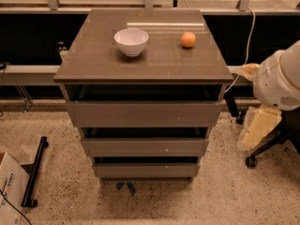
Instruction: Open middle drawer
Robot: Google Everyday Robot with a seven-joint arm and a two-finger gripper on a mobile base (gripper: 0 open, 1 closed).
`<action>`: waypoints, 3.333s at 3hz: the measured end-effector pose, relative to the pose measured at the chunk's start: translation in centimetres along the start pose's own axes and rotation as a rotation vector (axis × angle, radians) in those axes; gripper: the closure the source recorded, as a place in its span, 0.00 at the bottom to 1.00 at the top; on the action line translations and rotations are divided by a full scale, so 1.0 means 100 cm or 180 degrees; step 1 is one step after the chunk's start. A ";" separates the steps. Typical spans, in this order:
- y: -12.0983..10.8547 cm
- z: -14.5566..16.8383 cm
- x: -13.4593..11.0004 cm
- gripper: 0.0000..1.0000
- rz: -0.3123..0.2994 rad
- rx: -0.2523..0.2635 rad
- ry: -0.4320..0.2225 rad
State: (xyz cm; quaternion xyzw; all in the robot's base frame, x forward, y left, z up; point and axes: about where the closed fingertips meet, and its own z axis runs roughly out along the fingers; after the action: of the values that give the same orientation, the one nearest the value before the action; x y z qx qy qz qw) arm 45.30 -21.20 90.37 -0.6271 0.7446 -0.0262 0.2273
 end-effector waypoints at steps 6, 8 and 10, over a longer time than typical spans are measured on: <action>0.040 0.182 0.010 0.00 0.0472 -0.0322 -0.0523; 0.039 0.235 0.015 0.00 0.0651 -0.0434 -0.0646; 0.042 0.248 0.017 0.00 0.0690 -0.0451 -0.0590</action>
Offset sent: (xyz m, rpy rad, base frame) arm 0.0020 0.0016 -0.0271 0.0331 0.0236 0.0117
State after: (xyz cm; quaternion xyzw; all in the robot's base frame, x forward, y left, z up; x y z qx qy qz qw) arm 50.43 -15.76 66.29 -0.5572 0.7837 0.1091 0.2518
